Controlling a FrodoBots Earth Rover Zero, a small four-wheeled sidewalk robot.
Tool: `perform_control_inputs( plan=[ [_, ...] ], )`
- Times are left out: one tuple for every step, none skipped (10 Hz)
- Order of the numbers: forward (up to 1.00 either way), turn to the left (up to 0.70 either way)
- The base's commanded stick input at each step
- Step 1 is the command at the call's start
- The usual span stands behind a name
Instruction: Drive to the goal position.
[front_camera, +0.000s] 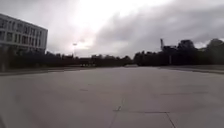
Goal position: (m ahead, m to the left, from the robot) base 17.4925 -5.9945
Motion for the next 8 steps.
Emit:
perform_control_inputs(
  plan=[
    [0.70, 0.00],
    [0.70, 0.00],
    [0.70, 0.00],
    [0.70, 0.00],
    [0.70, 0.00],
    [0.70, 0.00],
    [0.70, 0.00],
    [0.70, -0.12]
  ],
)
